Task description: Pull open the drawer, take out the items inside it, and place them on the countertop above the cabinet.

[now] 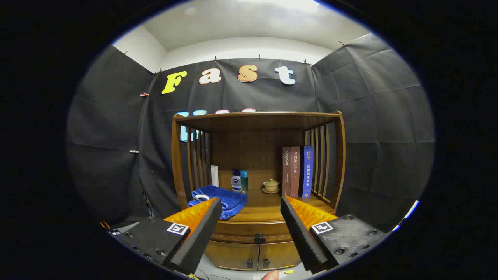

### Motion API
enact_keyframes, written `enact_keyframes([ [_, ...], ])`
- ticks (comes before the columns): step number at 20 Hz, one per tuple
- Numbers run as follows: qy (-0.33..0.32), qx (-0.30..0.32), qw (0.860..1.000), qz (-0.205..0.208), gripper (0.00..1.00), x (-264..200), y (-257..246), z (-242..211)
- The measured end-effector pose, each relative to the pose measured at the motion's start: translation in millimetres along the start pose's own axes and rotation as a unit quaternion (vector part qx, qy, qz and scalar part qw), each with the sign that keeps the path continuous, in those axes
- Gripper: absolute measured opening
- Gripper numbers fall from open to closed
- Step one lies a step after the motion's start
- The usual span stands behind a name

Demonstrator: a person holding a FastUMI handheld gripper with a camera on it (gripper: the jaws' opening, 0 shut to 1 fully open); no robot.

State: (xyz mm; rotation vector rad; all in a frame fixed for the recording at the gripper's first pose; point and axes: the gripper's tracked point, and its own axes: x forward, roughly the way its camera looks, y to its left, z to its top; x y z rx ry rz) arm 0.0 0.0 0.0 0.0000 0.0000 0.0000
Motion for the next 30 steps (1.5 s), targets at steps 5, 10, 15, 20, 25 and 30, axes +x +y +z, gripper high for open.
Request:
enact_keyframes([
  [5, -0.001, 0.0, 1.0, -0.001, 0.98, 0.4, -0.5, 0.0],
  [10, -0.004, 0.003, 1.0, -0.003, 0.98, 0.4, -0.1, 1.1],
  [15, -0.007, 0.002, 1.0, -0.005, 0.98, 0.6, -2.1, 2.1],
  [20, -0.008, 0.005, 1.0, -0.007, 0.98, 2.4, -1.9, 1.7],
  [25, -0.018, -0.011, 1.0, -0.009, 0.98, 21.8, -13.4, -11.7],
  [30, 0.0, -0.011, 1.0, -0.005, 0.98, 63.9, -23.9, -72.1],
])
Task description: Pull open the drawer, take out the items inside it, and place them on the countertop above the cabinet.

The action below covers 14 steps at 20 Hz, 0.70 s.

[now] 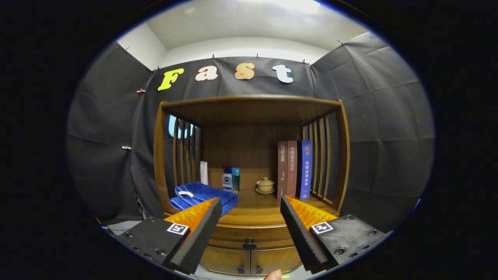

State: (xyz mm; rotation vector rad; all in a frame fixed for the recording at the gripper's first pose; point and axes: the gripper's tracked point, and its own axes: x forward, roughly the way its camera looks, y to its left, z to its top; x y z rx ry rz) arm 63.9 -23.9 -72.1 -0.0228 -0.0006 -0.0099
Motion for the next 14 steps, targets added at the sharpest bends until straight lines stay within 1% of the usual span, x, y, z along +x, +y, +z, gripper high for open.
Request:
enact_keyframes([
  [3, 0.026, -0.008, 1.0, 0.0, 0.98, 20.0, -3.3, -47.6],
  [7, 0.052, 0.01, 0.999, 0.002, 0.98, 40.0, 0.2, -112.5],
  [10, 0.074, 0.029, 0.997, 0.005, 0.99, 54.9, 2.2, -150.2],
  [13, 0.092, 0.026, 0.995, 0.005, 0.99, 67.8, 6.6, -180.4],
  [14, 0.099, 0.021, 0.995, 0.002, 0.93, 71.4, 3.6, -187.7],
])
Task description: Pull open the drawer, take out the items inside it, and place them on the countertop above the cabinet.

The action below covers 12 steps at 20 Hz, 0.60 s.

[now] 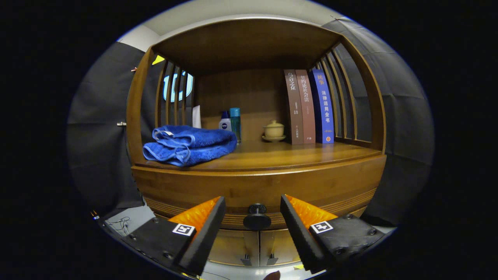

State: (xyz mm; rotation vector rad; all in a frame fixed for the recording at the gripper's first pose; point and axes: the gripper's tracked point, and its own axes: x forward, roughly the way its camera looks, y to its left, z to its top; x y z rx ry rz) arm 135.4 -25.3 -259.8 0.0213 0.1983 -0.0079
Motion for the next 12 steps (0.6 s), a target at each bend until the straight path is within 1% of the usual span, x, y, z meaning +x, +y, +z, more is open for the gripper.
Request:
enact_keyframes([
  [4, 0.022, 0.005, 1.0, -0.014, 0.68, 17.8, -5.9, -19.1],
  [6, 0.031, 0.012, 0.999, -0.011, 0.53, 22.5, -6.6, -23.9],
  [7, 0.034, 0.01, 0.999, -0.01, 0.53, 18.5, -6.0, -25.2],
  [8, 0.032, -0.004, 0.999, -0.009, 0.48, 21.8, -5.4, -23.8],
  [9, 0.035, -0.016, 0.999, -0.011, 0.47, 18.3, -4.6, -23.4],
  [11, 0.037, -0.027, 0.999, -0.018, 0.34, 21.2, -9.3, -22.9],
  [12, 0.039, -0.02, 0.999, -0.02, 0.34, 19.8, -8.0, -23.1],
])
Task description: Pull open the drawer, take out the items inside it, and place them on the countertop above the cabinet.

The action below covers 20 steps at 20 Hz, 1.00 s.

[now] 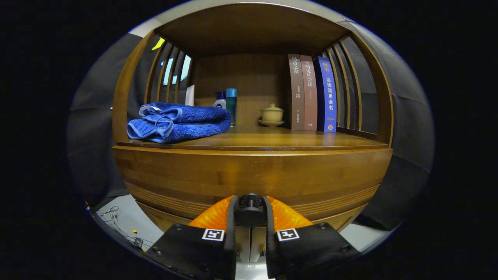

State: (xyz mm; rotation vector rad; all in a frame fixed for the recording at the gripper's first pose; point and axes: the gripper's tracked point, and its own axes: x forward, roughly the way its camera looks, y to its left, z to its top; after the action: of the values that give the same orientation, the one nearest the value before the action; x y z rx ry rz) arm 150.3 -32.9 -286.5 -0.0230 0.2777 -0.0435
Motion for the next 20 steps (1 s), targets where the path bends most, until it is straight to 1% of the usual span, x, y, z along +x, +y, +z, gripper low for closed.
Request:
enact_keyframes([
  [2, 0.0, 0.017, 1.0, -0.002, 0.34, -5.6, 1.5, -1.1],
  [3, -0.002, 0.013, 1.0, -0.003, 0.34, -11.8, 0.5, -2.2],
  [5, -0.006, 0.011, 1.0, -0.004, 0.34, -32.3, -3.0, -5.0],
  [10, -0.008, 0.035, 0.999, 0.003, 0.34, -82.2, -4.2, -13.4],
  [14, -0.01, 0.04, 0.999, 0.005, 0.34, -115.2, -4.9, -20.1],
  [18, -0.007, 0.043, 0.999, 0.01, 0.34, -138.5, -5.8, -26.2],
  [20, -0.002, 0.038, 0.999, 0.011, 0.34, -142.5, -5.4, -33.2],
])
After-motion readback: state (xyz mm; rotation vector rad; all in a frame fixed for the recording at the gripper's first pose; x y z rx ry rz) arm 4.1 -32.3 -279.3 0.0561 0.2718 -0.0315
